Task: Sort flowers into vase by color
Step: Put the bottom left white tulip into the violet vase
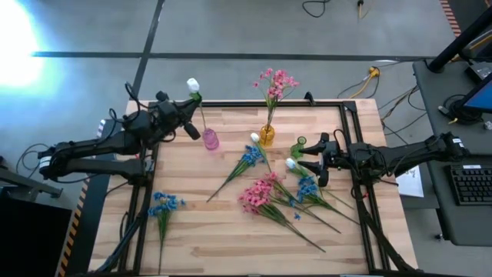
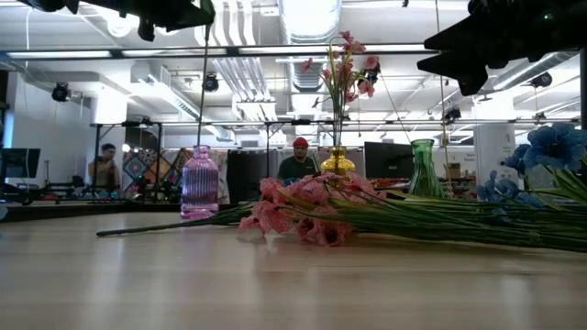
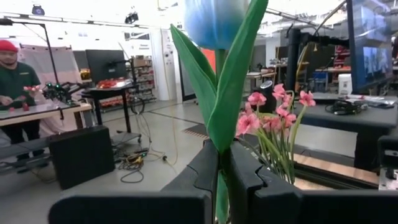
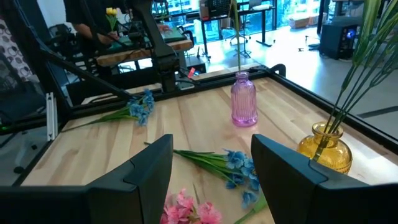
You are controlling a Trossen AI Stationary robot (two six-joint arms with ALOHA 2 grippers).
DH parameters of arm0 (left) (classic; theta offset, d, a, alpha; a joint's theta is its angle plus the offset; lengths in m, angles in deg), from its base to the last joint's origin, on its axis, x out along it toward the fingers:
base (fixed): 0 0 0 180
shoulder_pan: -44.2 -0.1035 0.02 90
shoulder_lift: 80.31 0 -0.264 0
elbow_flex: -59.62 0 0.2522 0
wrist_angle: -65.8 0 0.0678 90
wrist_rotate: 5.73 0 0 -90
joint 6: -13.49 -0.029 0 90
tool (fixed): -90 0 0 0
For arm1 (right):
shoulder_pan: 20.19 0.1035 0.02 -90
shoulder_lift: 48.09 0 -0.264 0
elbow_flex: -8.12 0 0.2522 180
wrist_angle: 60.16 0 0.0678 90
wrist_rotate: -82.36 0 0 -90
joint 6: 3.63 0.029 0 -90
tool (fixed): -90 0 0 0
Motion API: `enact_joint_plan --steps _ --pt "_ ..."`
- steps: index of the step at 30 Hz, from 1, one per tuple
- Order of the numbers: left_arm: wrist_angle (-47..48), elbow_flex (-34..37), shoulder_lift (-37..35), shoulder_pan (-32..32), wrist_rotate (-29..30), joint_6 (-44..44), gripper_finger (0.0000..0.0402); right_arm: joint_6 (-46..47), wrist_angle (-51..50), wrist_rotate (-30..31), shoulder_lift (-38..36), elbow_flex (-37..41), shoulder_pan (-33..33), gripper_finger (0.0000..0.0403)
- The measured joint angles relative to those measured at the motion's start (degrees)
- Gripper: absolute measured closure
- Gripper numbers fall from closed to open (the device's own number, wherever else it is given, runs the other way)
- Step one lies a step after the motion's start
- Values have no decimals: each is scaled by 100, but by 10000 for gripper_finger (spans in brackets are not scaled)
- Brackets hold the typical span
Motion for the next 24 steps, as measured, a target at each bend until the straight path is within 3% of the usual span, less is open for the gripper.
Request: enact_joint_plan --steps 20,24 --pt "-105 0 228 -41 17 263 401 24 -2 -2 0 -2 0 193" --pt "-102 0 341 -48 371 416 402 24 -2 -2 0 -2 0 193"
